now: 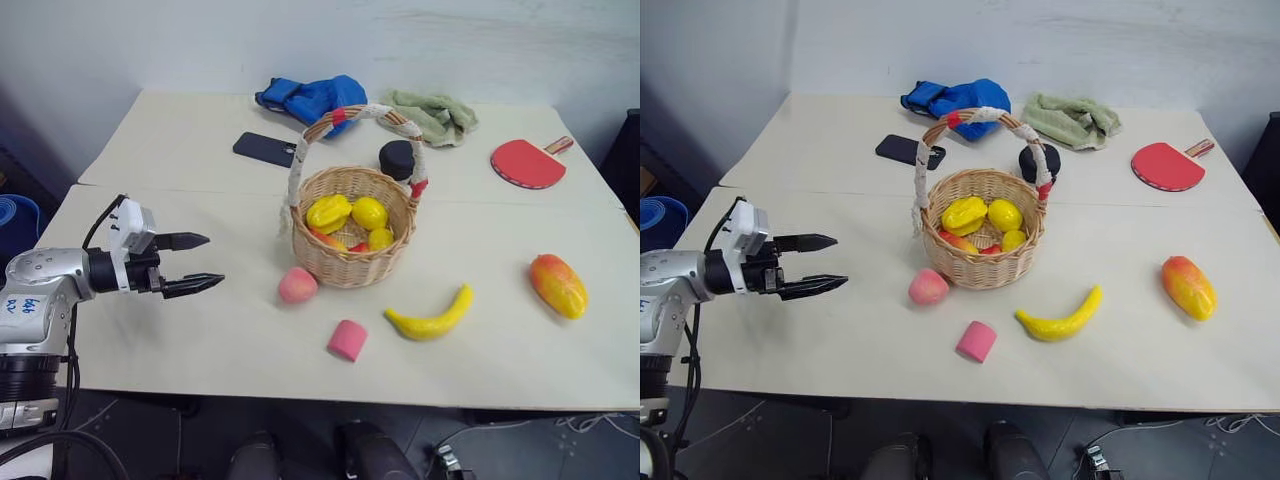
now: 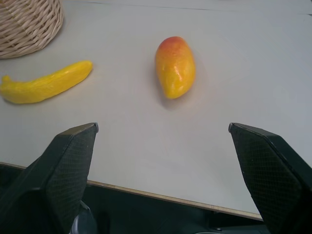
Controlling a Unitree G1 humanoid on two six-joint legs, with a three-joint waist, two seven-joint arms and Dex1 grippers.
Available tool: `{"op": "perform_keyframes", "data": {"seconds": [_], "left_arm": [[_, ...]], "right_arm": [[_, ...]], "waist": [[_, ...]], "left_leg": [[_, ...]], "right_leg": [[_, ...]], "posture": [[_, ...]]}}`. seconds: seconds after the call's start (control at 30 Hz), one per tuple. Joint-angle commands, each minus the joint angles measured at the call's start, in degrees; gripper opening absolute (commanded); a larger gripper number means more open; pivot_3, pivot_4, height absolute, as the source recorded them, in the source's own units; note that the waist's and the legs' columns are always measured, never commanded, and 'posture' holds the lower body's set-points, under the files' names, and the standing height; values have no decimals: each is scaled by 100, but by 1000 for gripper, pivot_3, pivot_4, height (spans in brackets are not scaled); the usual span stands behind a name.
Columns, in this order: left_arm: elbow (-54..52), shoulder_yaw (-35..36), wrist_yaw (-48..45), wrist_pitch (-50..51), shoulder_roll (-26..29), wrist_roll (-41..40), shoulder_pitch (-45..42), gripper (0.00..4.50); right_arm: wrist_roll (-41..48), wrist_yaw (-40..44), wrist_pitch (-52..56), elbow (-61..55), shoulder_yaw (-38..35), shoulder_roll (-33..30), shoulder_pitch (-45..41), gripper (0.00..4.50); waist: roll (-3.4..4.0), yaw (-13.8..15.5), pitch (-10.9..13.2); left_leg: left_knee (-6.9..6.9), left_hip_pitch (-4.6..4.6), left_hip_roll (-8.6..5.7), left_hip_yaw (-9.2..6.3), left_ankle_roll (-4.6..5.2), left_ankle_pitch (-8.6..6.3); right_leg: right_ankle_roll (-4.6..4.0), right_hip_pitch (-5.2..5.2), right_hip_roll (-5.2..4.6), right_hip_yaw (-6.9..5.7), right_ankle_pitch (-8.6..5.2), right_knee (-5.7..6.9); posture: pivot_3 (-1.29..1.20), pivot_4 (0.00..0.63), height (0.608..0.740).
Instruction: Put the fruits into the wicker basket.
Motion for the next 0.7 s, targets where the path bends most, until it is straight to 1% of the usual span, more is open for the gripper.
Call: {"op": "perform_keyframes", "data": {"seconds": [0.03,0.13,0.23,0.7], "left_arm": [[-35,108,23,-114,27,-11,-90,4500],[-56,111,136,47,6,-32,-113,4500],[-63,101,228,-69,8,58,-122,4500],[-93,105,312,-36,27,38,-53,4500]], "right_arm": [[-13,29,-4,-5,-248,-63,-52,4478],[-169,-50,-73,1,-161,-62,-127,4478],[-394,-156,-153,58,-64,-55,-250,4478],[-742,-91,-226,156,-24,-66,-411,4478]], "waist": [[0,1,0],[0,0,0],[0,-4,0],[1,-1,0]], "left_leg": [[-2,0,0,0,0,0],[-3,0,0,0,-1,0],[-3,1,-1,1,-1,0],[-3,1,-1,1,-2,0]], "right_leg": [[0,-1,0,0,0,0],[1,-1,0,0,-1,-2],[1,-1,0,2,-1,-1],[1,-1,0,1,-1,0]], "posture": [[0,150,740],[0,150,740],[0,150,740],[0,150,740]]}}
